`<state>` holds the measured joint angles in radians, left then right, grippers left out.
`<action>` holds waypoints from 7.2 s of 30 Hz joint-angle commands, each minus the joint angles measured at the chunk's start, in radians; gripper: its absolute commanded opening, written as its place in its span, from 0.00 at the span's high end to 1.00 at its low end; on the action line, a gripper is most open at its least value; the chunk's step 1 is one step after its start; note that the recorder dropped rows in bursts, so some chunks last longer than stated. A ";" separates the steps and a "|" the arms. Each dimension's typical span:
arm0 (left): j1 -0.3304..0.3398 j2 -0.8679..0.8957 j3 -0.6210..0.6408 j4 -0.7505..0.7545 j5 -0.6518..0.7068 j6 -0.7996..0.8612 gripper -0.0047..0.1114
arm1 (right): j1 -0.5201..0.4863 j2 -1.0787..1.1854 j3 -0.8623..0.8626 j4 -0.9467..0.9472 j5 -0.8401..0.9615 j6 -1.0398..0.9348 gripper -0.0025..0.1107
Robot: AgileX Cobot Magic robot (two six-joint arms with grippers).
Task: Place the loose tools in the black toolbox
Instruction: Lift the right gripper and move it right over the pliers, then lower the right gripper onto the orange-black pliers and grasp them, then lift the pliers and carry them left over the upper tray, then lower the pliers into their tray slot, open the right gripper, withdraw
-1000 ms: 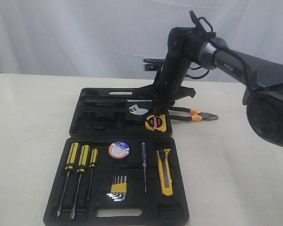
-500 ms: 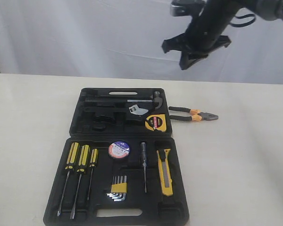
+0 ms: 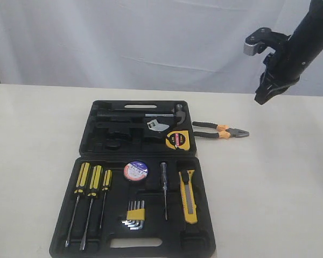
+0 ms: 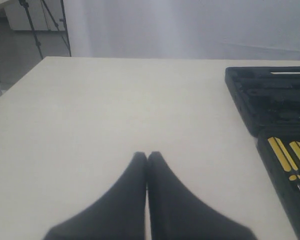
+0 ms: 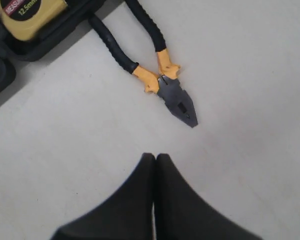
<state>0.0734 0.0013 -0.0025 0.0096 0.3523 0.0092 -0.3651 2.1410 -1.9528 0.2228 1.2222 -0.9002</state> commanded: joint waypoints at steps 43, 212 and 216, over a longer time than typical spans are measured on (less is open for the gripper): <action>-0.005 -0.001 0.003 -0.010 -0.010 -0.002 0.96 | 0.021 0.088 0.000 0.029 -0.128 -0.393 0.98; -0.005 -0.001 0.003 -0.010 -0.010 -0.002 0.96 | 0.592 0.298 -0.291 -0.168 -0.154 -0.162 0.98; -0.005 -0.001 0.003 -0.010 -0.010 -0.002 0.96 | 0.592 0.302 -0.291 -0.165 -0.157 -0.133 0.98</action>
<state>0.0734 0.0013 -0.0025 0.0096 0.3523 0.0092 0.2308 2.4510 -2.2416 0.0617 1.0820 -1.0616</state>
